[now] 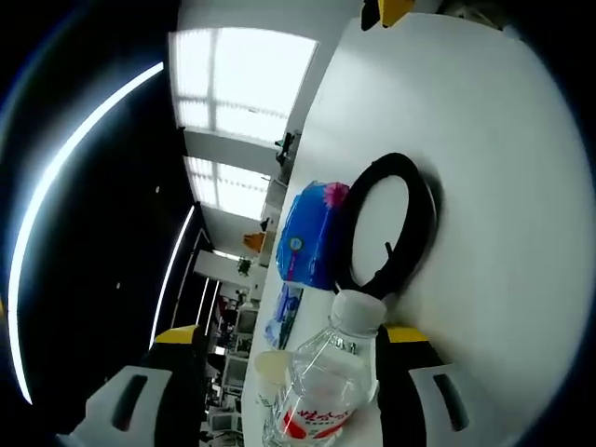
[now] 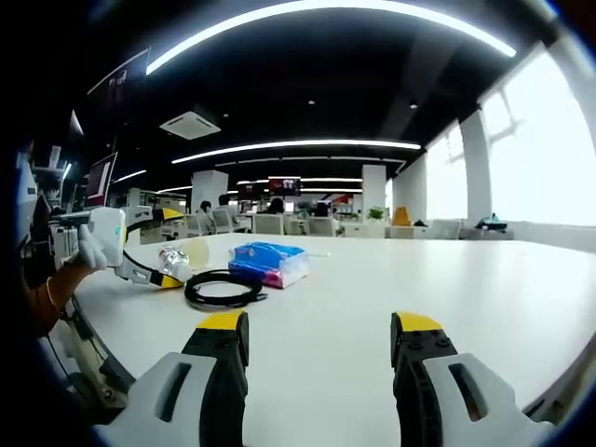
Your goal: Arrange the tabletop items into an orderly group along one side of the table until the central work area is clear of visible clutter.
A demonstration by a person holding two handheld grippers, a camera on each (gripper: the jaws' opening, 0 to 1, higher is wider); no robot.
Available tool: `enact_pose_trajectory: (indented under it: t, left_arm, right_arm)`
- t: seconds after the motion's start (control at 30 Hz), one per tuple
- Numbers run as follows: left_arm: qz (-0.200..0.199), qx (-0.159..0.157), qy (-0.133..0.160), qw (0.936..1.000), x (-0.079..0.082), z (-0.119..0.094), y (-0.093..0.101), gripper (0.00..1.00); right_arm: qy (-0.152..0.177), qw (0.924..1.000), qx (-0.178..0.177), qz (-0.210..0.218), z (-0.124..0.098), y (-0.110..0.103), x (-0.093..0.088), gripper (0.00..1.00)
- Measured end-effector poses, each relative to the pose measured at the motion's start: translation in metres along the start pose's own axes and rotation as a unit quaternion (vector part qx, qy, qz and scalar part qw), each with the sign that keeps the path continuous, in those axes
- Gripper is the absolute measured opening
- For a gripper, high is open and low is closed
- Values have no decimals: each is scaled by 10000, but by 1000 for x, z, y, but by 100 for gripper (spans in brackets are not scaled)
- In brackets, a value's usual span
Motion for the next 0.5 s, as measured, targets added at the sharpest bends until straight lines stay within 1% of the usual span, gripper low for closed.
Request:
enact_pose_trajectory:
  t: [0.1, 0.17, 0.2, 0.23, 0.27, 0.3, 0.5]
  left_arm:
    - [46, -110, 31, 9999, 0, 1, 2, 70]
    - [134, -281, 68, 9995, 1, 3, 5, 65]
    - [224, -400, 91, 9989, 2, 4, 9, 62]
    - [416, -501, 120, 9978, 4, 5, 12, 59]
    - [620, -504, 168, 9967, 6, 5, 13, 58]
    - [736, -462, 163, 9961, 6, 6, 13, 58]
    - [758, -488, 124, 9959, 7, 7, 14, 57]
  right_arm:
    - [-6, 10000, 0, 0, 0, 0, -1, 59]
    - [-1, 10000, 2, 4, 1, 1, -1, 59]
    - [1, 10000, -1, 8, 1, 1, -1, 59]
    - [-1, 10000, -1, 12, 2, 1, -1, 59]
    - [-4, 10000, -2, 16, 2, 1, -1, 59]
    - [-9, 10000, -18, 13, 2, 2, -2, 59]
    - [-36, 10000, -53, 32, 1, 4, -4, 59]
Point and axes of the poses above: the point that each gripper's makers call its tool centre point, and the gripper's own axes: z roughly forward along the fingers, y roughly to its right, x roughly out of its top, the point moved 4 cm from there along -z, roughly backward along the fingers, and after that the axes turned 10 degrees about y, right-handed, at the moved point
